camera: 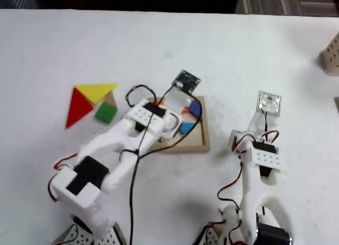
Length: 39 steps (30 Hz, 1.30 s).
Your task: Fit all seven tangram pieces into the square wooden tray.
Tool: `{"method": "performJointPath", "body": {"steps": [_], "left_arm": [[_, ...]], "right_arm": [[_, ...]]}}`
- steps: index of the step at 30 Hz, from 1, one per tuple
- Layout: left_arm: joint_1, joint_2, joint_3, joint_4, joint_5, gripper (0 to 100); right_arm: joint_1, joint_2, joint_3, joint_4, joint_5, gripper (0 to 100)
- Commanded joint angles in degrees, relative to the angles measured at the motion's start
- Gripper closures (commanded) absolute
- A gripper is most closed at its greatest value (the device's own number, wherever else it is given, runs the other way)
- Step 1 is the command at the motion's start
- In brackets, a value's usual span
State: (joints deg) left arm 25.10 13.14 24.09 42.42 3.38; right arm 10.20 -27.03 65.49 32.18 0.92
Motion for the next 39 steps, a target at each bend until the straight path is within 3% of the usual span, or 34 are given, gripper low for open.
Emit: {"method": "performJointPath", "body": {"steps": [1,14,19,29,39], "left_arm": [[-0.3,-0.4,-3.5,0.1,0.6,98],[5.4,-0.4,-3.1,1.0,0.7,98],[2.2,1.5,-3.9,-5.7,4.8,98],[1.4,9.5,-15.1,-3.1,5.5,98],[7.7,9.7,-15.9,-3.2,5.5,98]], "right_arm": [[-0.5,-1.6,-0.2,-1.2,0.7,93.9],[-0.6,-2.1,0.4,-1.2,0.7,93.9],[-0.6,-2.1,0.4,-1.2,0.7,93.9],[-0.6,-2.1,0.4,-1.2,0.7,93.9],[-0.6,-2.0,0.4,-1.2,0.7,93.9]]}}
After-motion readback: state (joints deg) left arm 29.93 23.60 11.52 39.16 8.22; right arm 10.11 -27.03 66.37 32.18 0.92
